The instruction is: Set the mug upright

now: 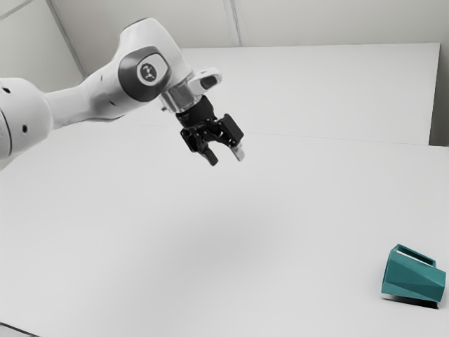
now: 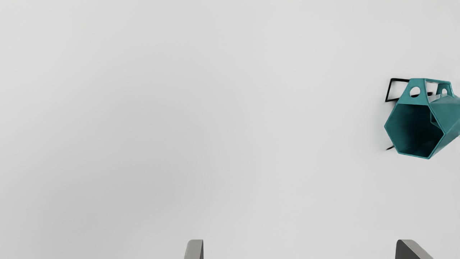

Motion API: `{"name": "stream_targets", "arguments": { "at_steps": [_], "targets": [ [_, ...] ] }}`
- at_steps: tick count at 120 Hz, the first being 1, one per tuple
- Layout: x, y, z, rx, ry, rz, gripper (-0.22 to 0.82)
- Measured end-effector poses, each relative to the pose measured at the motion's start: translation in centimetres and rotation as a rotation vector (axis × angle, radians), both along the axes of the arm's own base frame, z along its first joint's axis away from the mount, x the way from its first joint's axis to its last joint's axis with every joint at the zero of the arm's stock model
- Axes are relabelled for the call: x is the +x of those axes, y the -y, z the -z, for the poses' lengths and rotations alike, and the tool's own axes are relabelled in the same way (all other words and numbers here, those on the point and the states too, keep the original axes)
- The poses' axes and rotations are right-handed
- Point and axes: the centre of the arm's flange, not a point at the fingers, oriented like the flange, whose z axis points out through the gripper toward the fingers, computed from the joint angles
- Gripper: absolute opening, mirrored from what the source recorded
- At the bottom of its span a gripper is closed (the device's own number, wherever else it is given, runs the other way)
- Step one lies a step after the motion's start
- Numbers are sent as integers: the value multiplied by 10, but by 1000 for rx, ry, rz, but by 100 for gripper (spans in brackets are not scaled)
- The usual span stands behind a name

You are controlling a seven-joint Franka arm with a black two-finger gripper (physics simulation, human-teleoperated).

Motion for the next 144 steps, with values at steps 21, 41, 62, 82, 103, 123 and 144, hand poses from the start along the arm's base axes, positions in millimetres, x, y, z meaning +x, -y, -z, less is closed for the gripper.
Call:
{"name": "stream_targets", "arguments": {
  "at_steps": [21,41,62,82,103,123,144],
  "targets": [
    [-8,29,17,-67,18,43,58],
    [-20,63,34,-120,31,98,57],
    [-26,91,52,-174,32,131,56],
    [-30,115,69,-214,28,152,56],
    [-34,141,91,-271,1,143,56],
    [-38,157,104,-313,-32,104,57],
    [-39,175,126,-339,-80,55,57]
  ]
}}
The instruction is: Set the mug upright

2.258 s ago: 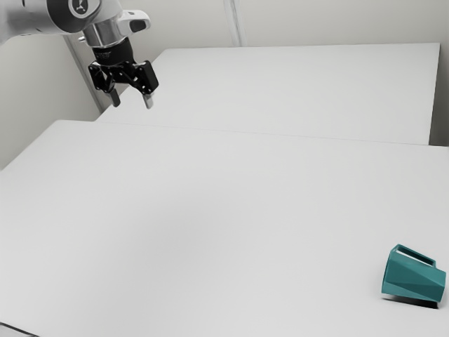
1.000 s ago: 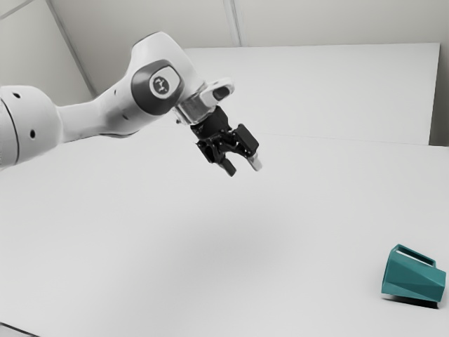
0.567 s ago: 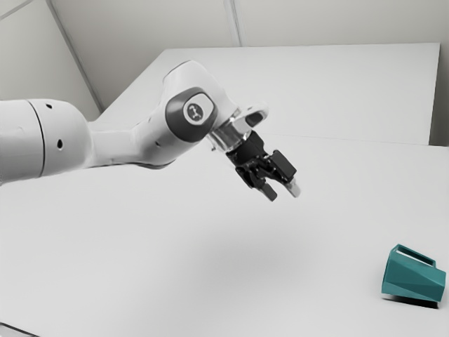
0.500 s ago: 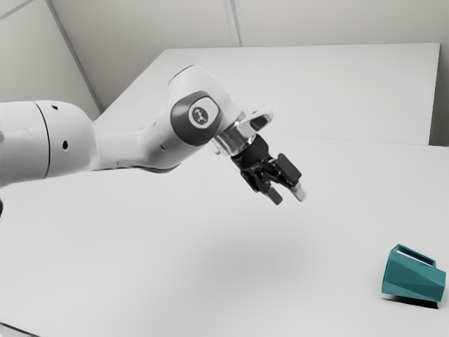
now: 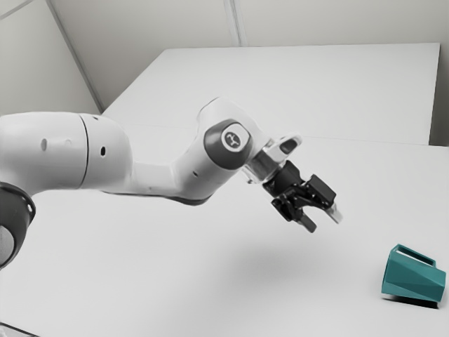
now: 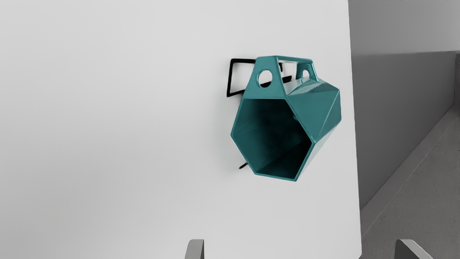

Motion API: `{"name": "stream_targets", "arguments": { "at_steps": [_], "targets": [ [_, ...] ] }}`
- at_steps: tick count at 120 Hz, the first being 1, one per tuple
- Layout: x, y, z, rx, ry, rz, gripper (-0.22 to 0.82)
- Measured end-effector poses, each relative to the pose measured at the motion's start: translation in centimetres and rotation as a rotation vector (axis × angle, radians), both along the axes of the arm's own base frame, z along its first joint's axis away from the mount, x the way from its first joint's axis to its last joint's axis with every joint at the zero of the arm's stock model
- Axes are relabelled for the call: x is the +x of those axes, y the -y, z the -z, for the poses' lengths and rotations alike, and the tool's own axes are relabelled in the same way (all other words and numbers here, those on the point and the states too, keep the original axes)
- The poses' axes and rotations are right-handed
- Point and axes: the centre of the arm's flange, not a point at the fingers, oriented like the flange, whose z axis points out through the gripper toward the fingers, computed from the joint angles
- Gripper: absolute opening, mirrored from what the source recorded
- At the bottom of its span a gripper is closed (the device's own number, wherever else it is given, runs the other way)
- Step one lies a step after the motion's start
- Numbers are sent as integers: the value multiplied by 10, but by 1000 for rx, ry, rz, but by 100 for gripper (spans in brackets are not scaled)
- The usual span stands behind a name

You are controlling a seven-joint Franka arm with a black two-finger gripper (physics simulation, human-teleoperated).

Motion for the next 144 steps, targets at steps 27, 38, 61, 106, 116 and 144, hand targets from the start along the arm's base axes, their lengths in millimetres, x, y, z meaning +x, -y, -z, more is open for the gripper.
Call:
{"name": "stream_targets", "arguments": {
  "at_steps": [27,38,61,106,116,144],
  "targets": [
    [6,21,19,-8,-40,-23,58],
    [7,30,26,-7,-51,-21,58],
    [4,50,40,-8,-76,-15,58],
    [10,90,57,-55,-88,-22,58],
    [10,91,63,-84,-101,-34,58],
    [8,102,81,-149,-105,-30,58]
  ]
}}
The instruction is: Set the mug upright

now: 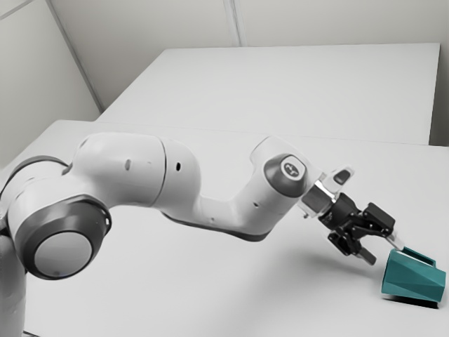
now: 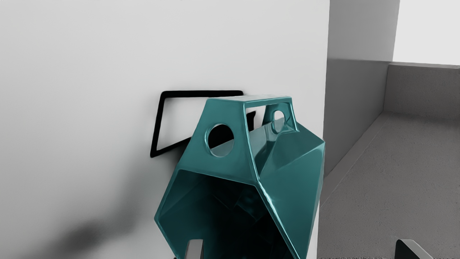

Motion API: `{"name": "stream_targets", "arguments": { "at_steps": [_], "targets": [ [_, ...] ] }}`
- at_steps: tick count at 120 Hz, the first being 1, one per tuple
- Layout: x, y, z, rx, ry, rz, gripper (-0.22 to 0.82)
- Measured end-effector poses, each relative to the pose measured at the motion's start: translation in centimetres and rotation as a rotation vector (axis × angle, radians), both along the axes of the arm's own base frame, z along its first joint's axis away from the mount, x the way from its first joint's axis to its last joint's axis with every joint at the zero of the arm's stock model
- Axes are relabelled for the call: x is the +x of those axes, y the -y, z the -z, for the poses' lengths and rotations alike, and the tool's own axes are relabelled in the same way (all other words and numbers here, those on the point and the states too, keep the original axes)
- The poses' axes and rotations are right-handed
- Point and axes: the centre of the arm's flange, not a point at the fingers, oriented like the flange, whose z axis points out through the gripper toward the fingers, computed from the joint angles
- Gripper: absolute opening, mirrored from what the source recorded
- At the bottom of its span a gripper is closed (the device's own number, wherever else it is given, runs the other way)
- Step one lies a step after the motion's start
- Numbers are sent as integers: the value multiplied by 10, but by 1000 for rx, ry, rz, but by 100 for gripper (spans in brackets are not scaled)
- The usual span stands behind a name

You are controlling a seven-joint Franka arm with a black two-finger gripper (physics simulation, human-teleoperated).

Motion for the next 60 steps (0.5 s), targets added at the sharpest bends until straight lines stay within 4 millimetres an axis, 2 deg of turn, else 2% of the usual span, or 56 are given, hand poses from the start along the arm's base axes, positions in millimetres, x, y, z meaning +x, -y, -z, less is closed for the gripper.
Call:
{"name": "stream_targets", "arguments": {
  "at_steps": [33,60],
  "targets": [
    [-3,14,19,-39,29,37,58],
    [-4,31,23,-76,71,72,58]
  ]
}}
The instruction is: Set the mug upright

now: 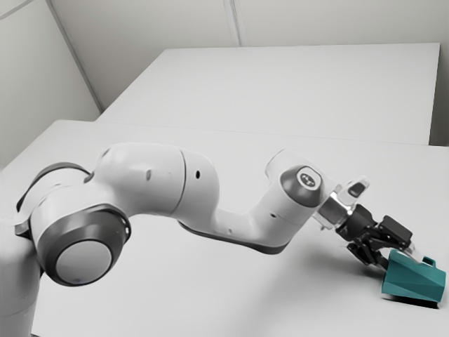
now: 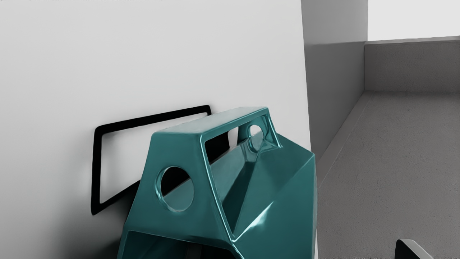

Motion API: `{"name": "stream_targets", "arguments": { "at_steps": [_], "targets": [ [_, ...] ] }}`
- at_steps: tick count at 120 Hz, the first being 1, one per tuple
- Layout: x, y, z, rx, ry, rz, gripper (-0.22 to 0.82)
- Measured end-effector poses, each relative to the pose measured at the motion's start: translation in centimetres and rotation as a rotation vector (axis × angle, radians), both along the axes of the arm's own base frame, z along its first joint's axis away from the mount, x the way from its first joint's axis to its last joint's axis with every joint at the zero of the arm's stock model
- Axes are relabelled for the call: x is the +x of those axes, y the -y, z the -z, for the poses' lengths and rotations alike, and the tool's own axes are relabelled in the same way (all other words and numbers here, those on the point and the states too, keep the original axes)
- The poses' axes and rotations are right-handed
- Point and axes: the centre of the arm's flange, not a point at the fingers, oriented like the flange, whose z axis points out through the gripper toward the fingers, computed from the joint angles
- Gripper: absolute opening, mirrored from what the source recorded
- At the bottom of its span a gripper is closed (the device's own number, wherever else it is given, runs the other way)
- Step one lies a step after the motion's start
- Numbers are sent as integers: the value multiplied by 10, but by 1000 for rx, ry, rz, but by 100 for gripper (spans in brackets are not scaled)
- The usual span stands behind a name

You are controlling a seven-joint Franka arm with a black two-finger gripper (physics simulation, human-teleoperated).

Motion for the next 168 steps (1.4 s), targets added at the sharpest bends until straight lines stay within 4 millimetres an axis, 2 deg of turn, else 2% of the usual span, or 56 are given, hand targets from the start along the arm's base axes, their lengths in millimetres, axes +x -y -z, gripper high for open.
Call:
{"name": "stream_targets", "arguments": {
  "at_steps": [32,44,73,97,113,129,148,160,168],
  "targets": [
    [1,11,10,-15,36,34,57],
    [1,13,11,-19,48,43,54],
    [1,16,8,-28,75,59,31],
    [3,16,6,-31,93,65,7],
    [3,16,2,-32,104,70,-3],
    [3,18,-12,-43,125,75,-11],
    [2,16,-45,-60,169,81,-15],
    [7,5,-64,-48,205,90,-16],
    [11,-9,-74,-24,232,98,-16]
  ]
}}
